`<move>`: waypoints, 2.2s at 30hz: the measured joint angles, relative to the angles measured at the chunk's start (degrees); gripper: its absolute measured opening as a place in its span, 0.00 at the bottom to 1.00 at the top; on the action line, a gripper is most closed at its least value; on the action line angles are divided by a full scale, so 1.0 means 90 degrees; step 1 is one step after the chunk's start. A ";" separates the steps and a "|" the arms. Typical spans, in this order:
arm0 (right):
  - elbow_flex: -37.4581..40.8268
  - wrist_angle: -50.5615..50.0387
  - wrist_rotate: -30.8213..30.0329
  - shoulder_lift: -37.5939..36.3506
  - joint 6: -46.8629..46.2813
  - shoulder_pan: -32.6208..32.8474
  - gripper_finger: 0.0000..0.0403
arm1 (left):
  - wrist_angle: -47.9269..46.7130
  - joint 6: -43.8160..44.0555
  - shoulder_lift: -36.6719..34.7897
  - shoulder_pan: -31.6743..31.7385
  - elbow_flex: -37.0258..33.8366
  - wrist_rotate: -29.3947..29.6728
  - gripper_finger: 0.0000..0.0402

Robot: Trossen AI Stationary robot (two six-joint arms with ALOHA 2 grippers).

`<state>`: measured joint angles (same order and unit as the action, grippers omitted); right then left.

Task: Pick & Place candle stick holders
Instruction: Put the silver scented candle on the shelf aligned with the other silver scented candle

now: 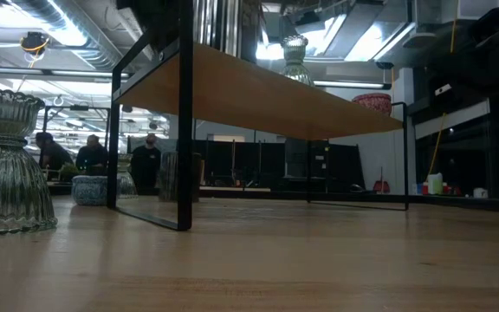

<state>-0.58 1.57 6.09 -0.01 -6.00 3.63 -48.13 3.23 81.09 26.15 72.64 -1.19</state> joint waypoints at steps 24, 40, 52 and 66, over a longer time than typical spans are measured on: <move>0.0000 0.0001 0.0000 0.0000 0.0000 0.0000 0.02 | -0.1142 -0.0494 0.1869 0.0433 0.0544 0.0355 1.00; 0.0000 -0.0001 0.0000 0.0000 0.0000 0.0001 0.02 | -0.1125 -0.0608 0.1889 0.0434 0.0544 0.0335 1.00; 0.0000 0.0000 0.0000 0.0000 0.0000 0.0000 0.02 | -0.1103 -0.0715 0.1889 0.0438 0.0544 0.0338 1.00; 0.0000 0.0002 0.0000 0.0000 0.0000 -0.0002 0.02 | -0.1499 -0.0916 0.1886 0.0617 0.0865 0.0311 1.00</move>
<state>-0.58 1.58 6.09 -0.01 -6.00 3.62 -61.63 -5.01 98.06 31.70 80.42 1.61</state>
